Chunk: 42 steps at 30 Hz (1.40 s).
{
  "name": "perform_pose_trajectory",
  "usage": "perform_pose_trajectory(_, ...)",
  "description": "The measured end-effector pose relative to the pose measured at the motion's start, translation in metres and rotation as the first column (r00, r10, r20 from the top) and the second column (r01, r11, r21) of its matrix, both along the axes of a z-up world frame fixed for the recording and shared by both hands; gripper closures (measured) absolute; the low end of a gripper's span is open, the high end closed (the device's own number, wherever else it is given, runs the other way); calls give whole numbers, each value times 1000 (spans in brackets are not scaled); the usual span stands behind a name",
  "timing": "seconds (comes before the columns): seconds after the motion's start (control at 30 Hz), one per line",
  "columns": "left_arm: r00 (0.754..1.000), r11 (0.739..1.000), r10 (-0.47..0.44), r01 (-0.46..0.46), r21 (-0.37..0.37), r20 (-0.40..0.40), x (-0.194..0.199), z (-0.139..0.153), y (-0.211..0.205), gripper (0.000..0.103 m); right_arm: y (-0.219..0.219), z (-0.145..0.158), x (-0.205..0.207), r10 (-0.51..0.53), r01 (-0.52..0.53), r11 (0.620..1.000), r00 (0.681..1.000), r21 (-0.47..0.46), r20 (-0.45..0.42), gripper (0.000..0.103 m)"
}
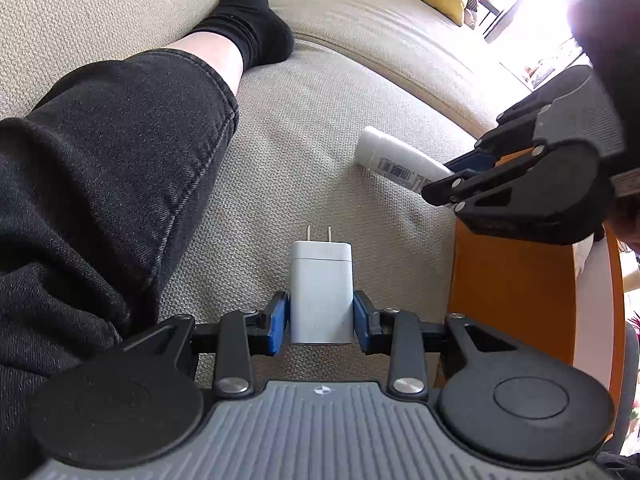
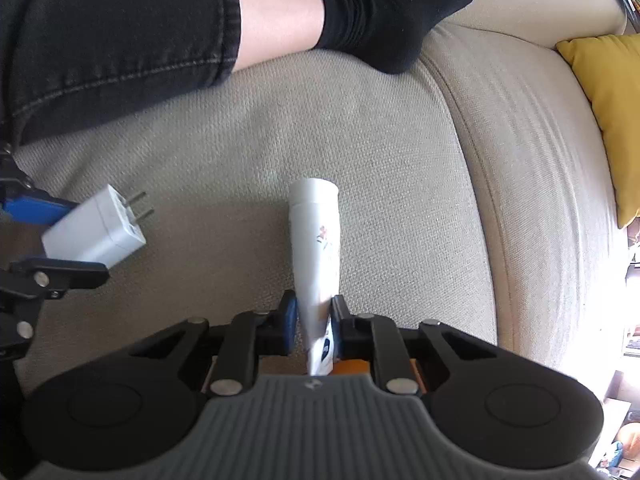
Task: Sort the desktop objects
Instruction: 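Grasp the white lotion tube with the right tool while the left holds the charger, then carry the charger and lotion tube over the box with both tools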
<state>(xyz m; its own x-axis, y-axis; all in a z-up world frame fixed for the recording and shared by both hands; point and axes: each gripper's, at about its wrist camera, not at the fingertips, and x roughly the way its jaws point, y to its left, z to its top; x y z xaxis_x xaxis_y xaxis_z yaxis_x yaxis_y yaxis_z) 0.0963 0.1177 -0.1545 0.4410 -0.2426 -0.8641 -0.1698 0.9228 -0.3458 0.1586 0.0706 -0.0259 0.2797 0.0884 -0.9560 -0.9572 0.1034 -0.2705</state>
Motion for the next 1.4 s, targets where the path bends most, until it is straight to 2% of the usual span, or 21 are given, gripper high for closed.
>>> perform_pose_trajectory(0.27,1000,1000,-3,3,0,7,1,1,-3,64,-5,50,-21,57,-51,994,996,96,-61,87)
perform_pose_trajectory(0.37,1000,1000,-7,7,-3,9,-1,4,-4,64,9,47,-20,38,-27,994,994,109,-101,87)
perform_pose_trajectory(0.63,1000,1000,8,-8,2,8,-3,6,-2,64,28,15,-12,-30,54,989,986,139,-164,87)
perform_pose_trajectory(0.77,1000,1000,17,-17,3,12,-3,7,0,64,29,24,-12,-32,61,986,983,155,-181,87)
perform_pose_trajectory(1.03,1000,1000,6,-6,2,26,-10,11,-2,64,12,42,-13,-25,43,996,977,81,-212,87)
perform_pose_trajectory(1.2,999,1000,14,-14,5,31,-9,14,-1,64,18,37,-16,-10,23,998,976,56,-219,87)
perform_pose_trajectory(1.3,999,1000,25,-26,9,28,-8,13,2,64,26,25,-13,-35,52,997,972,65,-234,86)
perform_pose_trajectory(1.4,999,999,38,-38,5,28,-10,13,5,64,31,25,-10,-45,79,987,971,137,-236,86)
